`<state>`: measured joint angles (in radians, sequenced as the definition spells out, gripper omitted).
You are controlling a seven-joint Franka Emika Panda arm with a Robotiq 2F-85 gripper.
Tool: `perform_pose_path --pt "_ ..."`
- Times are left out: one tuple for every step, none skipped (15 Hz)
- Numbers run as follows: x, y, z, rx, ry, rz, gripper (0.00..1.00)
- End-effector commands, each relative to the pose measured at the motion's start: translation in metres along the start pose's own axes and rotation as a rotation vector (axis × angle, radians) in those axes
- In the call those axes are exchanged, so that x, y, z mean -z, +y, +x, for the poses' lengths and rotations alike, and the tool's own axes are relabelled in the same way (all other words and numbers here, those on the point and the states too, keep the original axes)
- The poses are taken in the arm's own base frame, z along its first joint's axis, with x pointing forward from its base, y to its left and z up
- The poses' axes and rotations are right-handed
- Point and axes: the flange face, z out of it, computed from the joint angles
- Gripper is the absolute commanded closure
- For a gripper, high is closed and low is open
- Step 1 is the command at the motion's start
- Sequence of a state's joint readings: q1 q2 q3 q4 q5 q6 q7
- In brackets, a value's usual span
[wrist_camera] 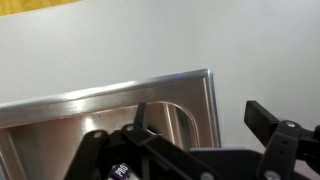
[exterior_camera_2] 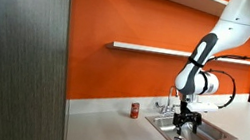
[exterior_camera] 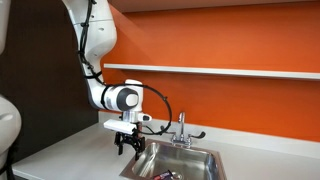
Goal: Put the purple snack inside the sink.
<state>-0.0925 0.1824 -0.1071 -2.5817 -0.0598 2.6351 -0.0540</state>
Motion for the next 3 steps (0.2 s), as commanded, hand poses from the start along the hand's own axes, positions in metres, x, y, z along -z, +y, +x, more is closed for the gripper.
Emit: perform_pose_path --pt "0.0004 -0.0001 0.0003 0.000 -0.001 0.000 0.00" --pt "0.0004 -0.0001 0.0003 0.000 -0.001 0.000 0.00" --pt "0.0004 -0.0001 0.0002 0.000 -0.001 0.000 0.00"
